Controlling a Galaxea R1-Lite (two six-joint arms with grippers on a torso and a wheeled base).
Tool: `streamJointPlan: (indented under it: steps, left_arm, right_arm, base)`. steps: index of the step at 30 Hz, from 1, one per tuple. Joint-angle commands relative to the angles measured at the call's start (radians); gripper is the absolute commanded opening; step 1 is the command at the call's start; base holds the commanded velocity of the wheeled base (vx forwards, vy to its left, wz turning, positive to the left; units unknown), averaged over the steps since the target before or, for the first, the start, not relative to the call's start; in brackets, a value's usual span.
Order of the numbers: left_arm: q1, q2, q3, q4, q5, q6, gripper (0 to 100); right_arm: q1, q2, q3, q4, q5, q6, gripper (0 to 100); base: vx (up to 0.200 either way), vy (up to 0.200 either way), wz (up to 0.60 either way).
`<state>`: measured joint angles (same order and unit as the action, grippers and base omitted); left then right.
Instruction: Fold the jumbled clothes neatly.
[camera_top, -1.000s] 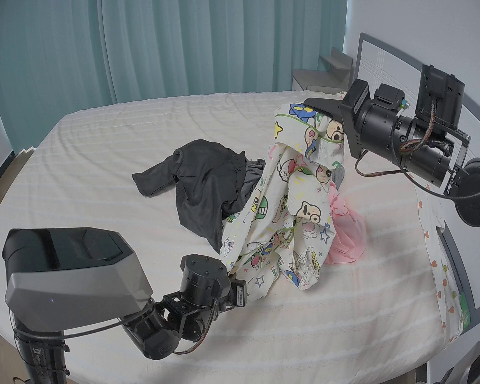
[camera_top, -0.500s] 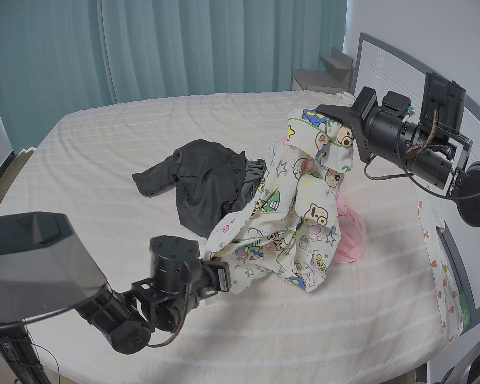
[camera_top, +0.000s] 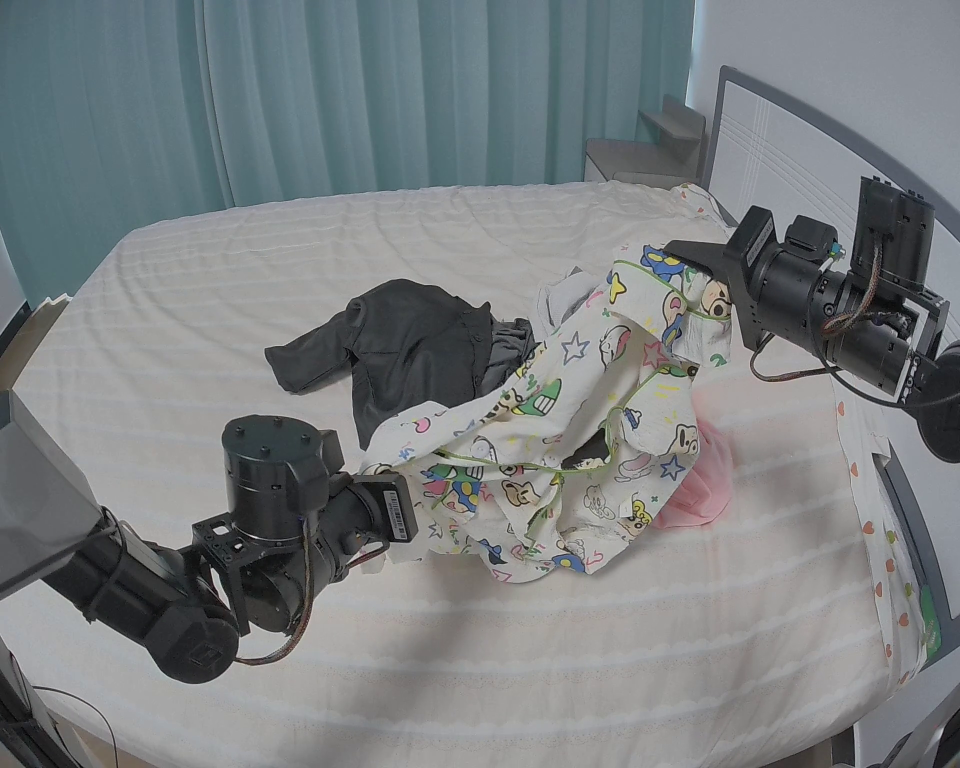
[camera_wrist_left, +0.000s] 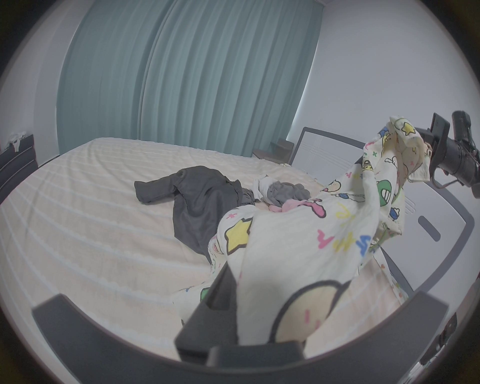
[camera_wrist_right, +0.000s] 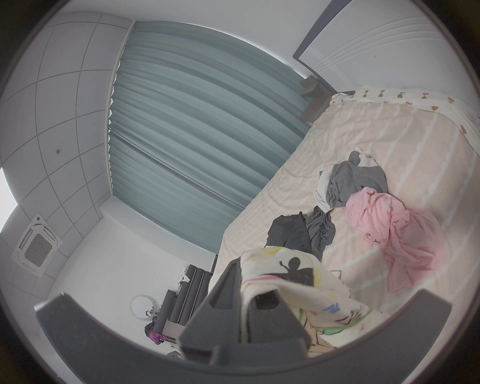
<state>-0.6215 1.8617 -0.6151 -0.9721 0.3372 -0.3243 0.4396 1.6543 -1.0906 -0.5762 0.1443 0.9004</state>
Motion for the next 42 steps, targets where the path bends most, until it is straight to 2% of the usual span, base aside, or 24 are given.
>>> streamJointPlan:
  steps: [1, 5, 6, 18, 21, 22, 26, 29, 34, 40, 42]
  left_arm:
    - [-0.026, 0.04, 0.008, -0.002, -0.001, -0.009, 0]
    - [-0.057, 0.131, 0.015, -0.005, 0.002, -0.025, 0]
    - [-0.061, 0.154, 0.014, -0.007, 0.003, -0.03, 100]
    - [-0.052, 0.266, -0.078, -0.062, 0.013, -0.038, 100]
    - [-0.052, 0.269, -0.123, -0.073, 0.034, -0.038, 100]
    - [-0.052, 0.269, -0.143, -0.073, 0.066, -0.036, 100]
    - [-0.05, 0.264, -0.133, -0.073, 0.089, -0.032, 100]
    - [-0.053, 0.231, -0.074, -0.069, 0.089, -0.018, 100]
    - [-0.055, 0.182, 0.002, -0.068, 0.066, 0.017, 100]
    - [-0.057, 0.09, 0.094, -0.057, -0.049, 0.03, 100]
    - [-0.046, 0.086, 0.092, -0.048, -0.057, 0.056, 100]
  right_arm:
    - [0.028, -0.002, 0.011, -0.001, -0.003, 0.006, 0]
    - [0.047, -0.005, 0.014, -0.001, -0.006, 0.015, 0]
    - [0.05, -0.007, 0.014, -0.001, -0.006, 0.02, 0]
    - [0.123, -0.068, 0.028, 0.001, -0.023, 0.026, 0]
    - [0.156, -0.076, 0.032, 0.001, -0.057, 0.025, 0]
    - [0.157, -0.076, 0.037, 0.001, -0.061, 0.025, 0]
    - [0.157, -0.073, 0.038, 0.001, -0.064, 0.025, 0]
    - [0.14, -0.064, 0.034, -0.001, -0.064, 0.025, 0]
    - [0.11, -0.054, 0.023, -0.001, -0.064, 0.023, 0]
    - [0.1, -0.039, 0.015, -0.001, -0.064, 0.023, 0]
    - [0.096, -0.039, 0.017, -0.001, -0.064, 0.023, 0]
  base:
    - [0.0, 0.0, 0.0]
    - [0.0, 0.0, 0.0]
    - [0.0, 0.0, 0.0]
    - [0.0, 0.0, 0.0]
    - [0.0, 0.0, 0.0]
    - [0.0, 0.0, 0.0]
    - [0.0, 0.0, 0.0]
    - [0.0, 0.0, 0.0]
    - [0.0, 0.0, 0.0]
    - [0.0, 0.0, 0.0]
    - [0.0, 0.0, 0.0]
